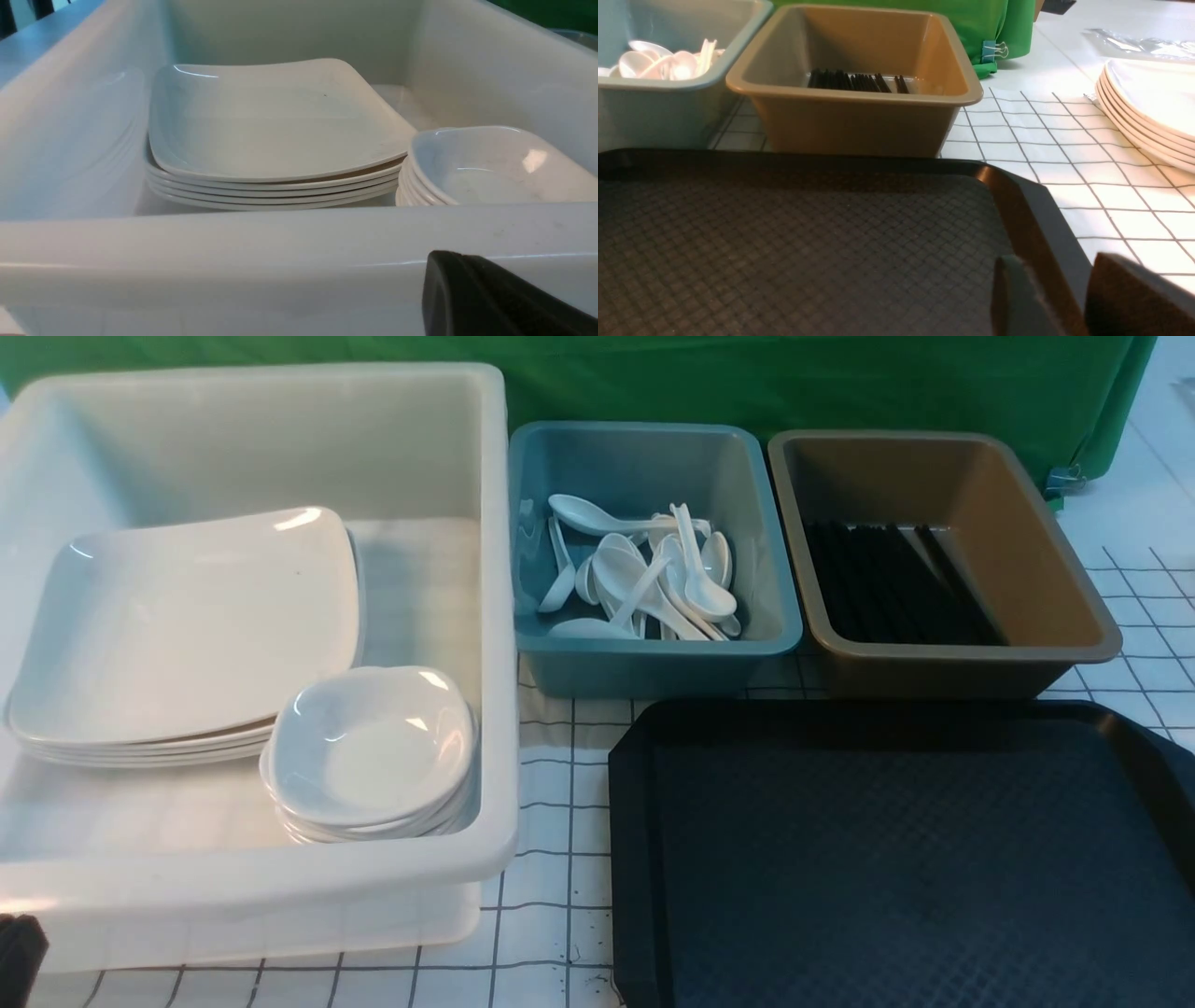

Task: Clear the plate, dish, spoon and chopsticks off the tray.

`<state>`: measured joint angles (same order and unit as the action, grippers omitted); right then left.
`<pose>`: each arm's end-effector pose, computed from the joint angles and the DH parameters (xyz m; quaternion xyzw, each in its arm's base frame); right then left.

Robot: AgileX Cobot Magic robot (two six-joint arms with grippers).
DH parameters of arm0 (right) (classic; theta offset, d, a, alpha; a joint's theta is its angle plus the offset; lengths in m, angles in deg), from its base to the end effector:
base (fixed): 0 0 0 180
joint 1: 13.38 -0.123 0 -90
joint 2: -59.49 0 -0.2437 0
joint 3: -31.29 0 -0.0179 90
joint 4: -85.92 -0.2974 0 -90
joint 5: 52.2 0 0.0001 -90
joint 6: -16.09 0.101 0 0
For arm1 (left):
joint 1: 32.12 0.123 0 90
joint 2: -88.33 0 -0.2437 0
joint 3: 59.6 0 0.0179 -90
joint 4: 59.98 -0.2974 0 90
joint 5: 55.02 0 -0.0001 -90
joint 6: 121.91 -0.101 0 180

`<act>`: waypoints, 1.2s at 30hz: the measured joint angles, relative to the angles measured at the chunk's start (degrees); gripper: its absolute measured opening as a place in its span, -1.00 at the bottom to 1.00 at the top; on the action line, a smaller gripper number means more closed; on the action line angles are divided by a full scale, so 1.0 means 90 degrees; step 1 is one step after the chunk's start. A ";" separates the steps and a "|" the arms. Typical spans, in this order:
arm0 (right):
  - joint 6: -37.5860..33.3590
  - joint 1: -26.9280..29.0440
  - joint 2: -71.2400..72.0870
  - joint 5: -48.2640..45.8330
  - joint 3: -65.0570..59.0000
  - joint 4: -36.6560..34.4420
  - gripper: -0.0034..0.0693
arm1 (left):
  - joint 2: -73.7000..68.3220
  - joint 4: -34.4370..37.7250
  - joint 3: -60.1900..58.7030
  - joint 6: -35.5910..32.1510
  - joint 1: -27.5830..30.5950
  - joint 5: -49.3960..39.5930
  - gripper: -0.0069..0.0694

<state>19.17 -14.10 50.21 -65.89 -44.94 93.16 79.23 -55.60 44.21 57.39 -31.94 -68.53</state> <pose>0.1543 -0.0011 0.1874 -0.0214 0.7606 -0.0297 0.6482 0.1541 -0.0013 0.1883 -0.0190 0.7588 -0.0260 0.6505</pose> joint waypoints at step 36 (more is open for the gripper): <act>0.0000 0.0000 0.0000 0.0005 0.0000 0.0000 -0.24 | 0.0000 -0.0020 0.0000 0.0077 -0.0038 -0.0006 -0.81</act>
<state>19.17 -14.10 50.21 -65.84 -44.94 93.16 79.23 -55.78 44.21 58.09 -32.28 -68.58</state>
